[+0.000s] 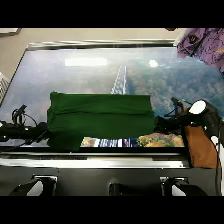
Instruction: Fold the clothes and pants, and hang the long-sleeved shirts on hangers.
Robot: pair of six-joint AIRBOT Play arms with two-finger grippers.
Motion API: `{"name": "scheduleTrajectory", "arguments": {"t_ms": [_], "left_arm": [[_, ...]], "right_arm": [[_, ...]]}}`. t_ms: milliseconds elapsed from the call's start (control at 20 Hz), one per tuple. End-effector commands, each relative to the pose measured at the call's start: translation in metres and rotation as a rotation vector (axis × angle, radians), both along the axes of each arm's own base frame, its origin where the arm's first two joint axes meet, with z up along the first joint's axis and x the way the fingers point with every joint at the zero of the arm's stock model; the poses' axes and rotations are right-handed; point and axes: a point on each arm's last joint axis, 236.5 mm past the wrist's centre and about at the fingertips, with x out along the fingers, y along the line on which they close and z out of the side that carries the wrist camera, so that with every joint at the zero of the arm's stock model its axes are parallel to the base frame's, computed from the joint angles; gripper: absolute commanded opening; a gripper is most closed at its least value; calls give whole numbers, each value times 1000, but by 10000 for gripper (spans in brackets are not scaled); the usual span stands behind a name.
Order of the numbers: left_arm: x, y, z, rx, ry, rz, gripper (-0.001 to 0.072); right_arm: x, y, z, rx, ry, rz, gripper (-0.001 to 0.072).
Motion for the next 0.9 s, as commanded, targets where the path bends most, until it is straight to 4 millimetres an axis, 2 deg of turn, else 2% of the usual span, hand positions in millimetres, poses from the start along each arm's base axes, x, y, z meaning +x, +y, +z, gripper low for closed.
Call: {"name": "scheduleTrajectory", "arguments": {"t_ms": [0, 200, 300, 650, 850], "left_arm": [[13, 1, 9, 38, -52, 5, 16], [63, 15, 20, 63, -123, 23, 16], [88, 22, 17, 67, -129, 2, 16], [189, 41, -3, 51, -147, -47, 16], [240, 45, -12, 52, -169, -74, 16]], "right_arm": [[12, -2, 10, -63, -72, -27, 27], [67, -4, 31, -68, -252, -49, 27], [92, -4, 34, -67, -290, -35, 27], [164, -1, 15, -53, -296, 3, 27], [185, 1, -12, -43, -263, -7, 27]]}}
